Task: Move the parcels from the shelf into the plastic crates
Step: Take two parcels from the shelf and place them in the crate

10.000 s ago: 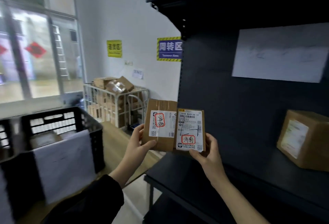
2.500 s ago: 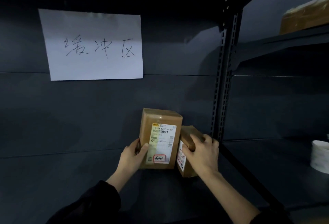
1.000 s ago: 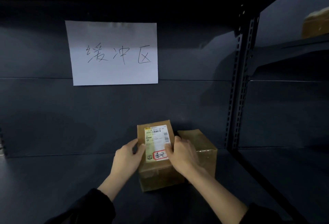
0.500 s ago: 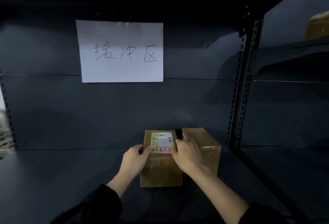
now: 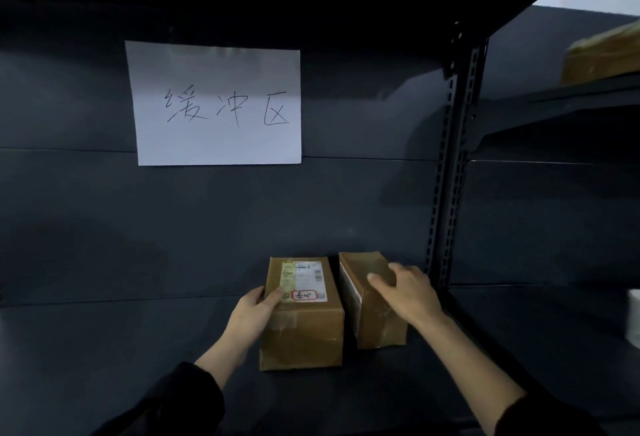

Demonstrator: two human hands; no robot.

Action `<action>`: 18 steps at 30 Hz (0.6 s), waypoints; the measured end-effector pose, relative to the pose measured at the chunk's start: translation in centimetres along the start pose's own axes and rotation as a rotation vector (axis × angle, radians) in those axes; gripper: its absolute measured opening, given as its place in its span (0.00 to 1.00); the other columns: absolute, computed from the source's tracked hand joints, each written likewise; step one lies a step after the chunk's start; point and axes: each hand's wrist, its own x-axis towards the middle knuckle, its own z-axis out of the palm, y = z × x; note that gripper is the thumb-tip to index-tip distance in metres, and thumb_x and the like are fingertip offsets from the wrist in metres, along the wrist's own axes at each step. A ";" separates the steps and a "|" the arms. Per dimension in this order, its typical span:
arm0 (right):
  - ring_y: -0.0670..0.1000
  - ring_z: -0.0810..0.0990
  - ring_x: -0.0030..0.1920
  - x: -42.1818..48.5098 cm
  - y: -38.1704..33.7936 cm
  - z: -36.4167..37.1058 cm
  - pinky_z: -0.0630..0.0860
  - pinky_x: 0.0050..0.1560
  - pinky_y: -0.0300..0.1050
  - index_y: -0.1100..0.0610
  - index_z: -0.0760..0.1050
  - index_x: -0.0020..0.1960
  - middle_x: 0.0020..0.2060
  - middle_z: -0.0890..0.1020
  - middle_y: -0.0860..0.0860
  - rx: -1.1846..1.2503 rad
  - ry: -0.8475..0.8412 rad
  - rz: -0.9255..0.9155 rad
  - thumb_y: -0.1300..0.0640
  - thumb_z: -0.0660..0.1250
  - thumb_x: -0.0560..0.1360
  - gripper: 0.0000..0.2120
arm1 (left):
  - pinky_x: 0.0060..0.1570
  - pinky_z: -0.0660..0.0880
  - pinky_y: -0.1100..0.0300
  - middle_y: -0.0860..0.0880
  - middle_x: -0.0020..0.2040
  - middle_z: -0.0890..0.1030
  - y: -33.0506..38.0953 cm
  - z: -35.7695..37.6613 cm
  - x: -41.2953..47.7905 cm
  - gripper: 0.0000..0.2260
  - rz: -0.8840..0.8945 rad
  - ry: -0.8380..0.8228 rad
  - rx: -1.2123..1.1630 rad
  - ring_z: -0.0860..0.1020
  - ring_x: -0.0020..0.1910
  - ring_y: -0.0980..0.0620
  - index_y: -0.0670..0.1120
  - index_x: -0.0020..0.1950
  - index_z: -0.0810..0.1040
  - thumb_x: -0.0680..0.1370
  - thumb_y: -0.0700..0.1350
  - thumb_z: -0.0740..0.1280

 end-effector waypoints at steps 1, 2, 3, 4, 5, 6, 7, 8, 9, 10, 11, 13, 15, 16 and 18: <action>0.58 0.67 0.67 -0.1 -0.3 0.3 0.70 0.63 0.52 0.54 0.61 0.73 0.67 0.69 0.58 -0.019 -0.011 0.005 0.32 0.55 0.73 0.36 | 0.54 0.76 0.51 0.49 0.49 0.82 0.0 0.2 0.1 0.09 0.000 -0.008 -0.015 0.81 0.49 0.49 0.50 0.53 0.77 0.77 0.53 0.63; 0.59 0.66 0.68 -0.1 -0.6 0.6 0.70 0.62 0.52 0.53 0.61 0.73 0.68 0.68 0.58 -0.055 -0.020 0.008 0.30 0.54 0.71 0.38 | 0.55 0.76 0.51 0.49 0.49 0.82 0.0 0.5 0.1 0.08 0.000 -0.013 -0.026 0.80 0.49 0.48 0.52 0.52 0.76 0.77 0.53 0.63; 0.59 0.66 0.68 -0.2 -1.0 1.0 0.70 0.61 0.52 0.52 0.60 0.73 0.68 0.67 0.58 -0.101 -0.029 0.009 0.28 0.54 0.70 0.40 | 0.55 0.76 0.51 0.48 0.50 0.82 0.0 0.7 0.2 0.07 0.001 -0.015 -0.034 0.80 0.50 0.48 0.52 0.51 0.75 0.77 0.54 0.63; 0.60 0.65 0.68 -0.1 -1.4 1.3 0.69 0.60 0.52 0.52 0.60 0.73 0.69 0.66 0.58 -0.143 -0.036 0.011 0.28 0.54 0.70 0.40 | 0.54 0.76 0.51 0.48 0.50 0.81 0.0 0.9 0.3 0.07 0.000 -0.015 -0.039 0.80 0.50 0.48 0.52 0.51 0.75 0.77 0.54 0.63; 0.60 0.64 0.68 -0.1 -1.6 1.5 0.69 0.60 0.52 0.51 0.60 0.73 0.69 0.65 0.59 -0.173 -0.040 0.012 0.28 0.54 0.70 0.39 | 0.54 0.76 0.51 0.49 0.50 0.81 0.1 1.1 0.3 0.08 -0.002 -0.012 -0.040 0.80 0.50 0.48 0.52 0.52 0.74 0.77 0.54 0.63; 0.60 0.64 0.67 -0.1 -1.7 1.7 0.69 0.59 0.52 0.51 0.59 0.73 0.69 0.65 0.59 -0.188 -0.038 0.012 0.29 0.55 0.70 0.38 | 0.54 0.76 0.52 0.49 0.50 0.81 0.1 1.2 0.4 0.08 -0.004 -0.006 -0.042 0.80 0.50 0.48 0.52 0.52 0.74 0.77 0.54 0.63; 0.60 0.64 0.67 -0.1 -1.7 1.9 0.69 0.59 0.52 0.51 0.59 0.73 0.69 0.65 0.59 -0.191 -0.033 0.010 0.30 0.55 0.71 0.37 | 0.53 0.75 0.52 0.49 0.49 0.81 0.0 1.2 0.4 0.08 -0.005 -0.001 -0.044 0.79 0.50 0.48 0.52 0.52 0.73 0.77 0.54 0.63; 0.60 0.64 0.67 0.0 -1.6 1.9 0.69 0.58 0.52 0.51 0.60 0.73 0.68 0.65 0.59 -0.185 -0.028 0.010 0.31 0.55 0.71 0.37 | 0.52 0.75 0.53 0.50 0.48 0.80 0.0 1.3 0.5 0.07 -0.007 0.001 -0.046 0.79 0.49 0.49 0.53 0.51 0.73 0.77 0.54 0.63; 0.60 0.64 0.66 0.0 -1.4 1.9 0.69 0.58 0.51 0.51 0.60 0.73 0.67 0.66 0.59 -0.171 -0.024 0.013 0.32 0.55 0.72 0.36 | 0.51 0.75 0.53 0.51 0.47 0.80 -0.1 1.3 0.5 0.06 -0.008 0.002 -0.046 0.79 0.48 0.49 0.53 0.50 0.73 0.77 0.54 0.63; 0.60 0.65 0.65 0.0 -1.1 1.8 0.69 0.57 0.51 0.51 0.60 0.73 0.66 0.68 0.59 -0.146 -0.018 0.019 0.33 0.55 0.72 0.35 | 0.50 0.74 0.54 0.51 0.46 0.80 -0.2 1.3 0.6 0.05 -0.008 0.004 -0.043 0.79 0.48 0.50 0.54 0.49 0.72 0.77 0.54 0.63; 0.61 0.65 0.64 0.1 -0.7 1.6 0.69 0.56 0.51 0.51 0.61 0.72 0.65 0.69 0.59 -0.109 -0.008 0.031 0.34 0.55 0.72 0.34 | 0.49 0.74 0.54 0.52 0.46 0.80 -0.2 1.3 0.6 0.06 -0.009 0.007 -0.039 0.79 0.47 0.51 0.53 0.48 0.72 0.77 0.54 0.63; 0.61 0.68 0.62 0.2 0.0 1.2 0.69 0.55 0.49 0.52 0.65 0.70 0.62 0.72 0.59 0.020 0.014 0.072 0.35 0.56 0.73 0.31 | 0.50 0.75 0.54 0.51 0.46 0.80 -0.2 1.3 0.7 0.08 -0.012 0.016 -0.030 0.79 0.48 0.50 0.52 0.51 0.72 0.77 0.54 0.63; 0.59 0.73 0.58 0.4 0.8 0.6 0.73 0.56 0.50 0.54 0.71 0.64 0.57 0.77 0.57 0.244 0.030 0.136 0.38 0.57 0.73 0.27 | 0.52 0.75 0.53 0.50 0.48 0.80 -0.3 1.4 0.8 0.11 -0.017 0.014 -0.022 0.79 0.49 0.49 0.50 0.55 0.73 0.77 0.54 0.63; 0.58 0.76 0.55 0.5 1.3 0.4 0.74 0.56 0.52 0.55 0.73 0.61 0.54 0.79 0.56 0.375 0.034 0.174 0.39 0.58 0.73 0.24 | 0.50 0.75 0.54 0.51 0.48 0.80 -0.3 1.4 0.9 0.12 -0.021 0.015 -0.018 0.79 0.48 0.50 0.50 0.56 0.73 0.77 0.54 0.63; 0.56 0.78 0.51 0.3 2.1 0.3 0.75 0.56 0.54 0.56 0.76 0.55 0.50 0.81 0.55 0.623 0.015 0.268 0.40 0.59 0.73 0.21 | 0.43 0.73 0.58 0.53 0.46 0.78 -0.3 1.6 0.9 0.14 -0.026 0.022 -0.017 0.78 0.47 0.53 0.49 0.58 0.73 0.77 0.55 0.63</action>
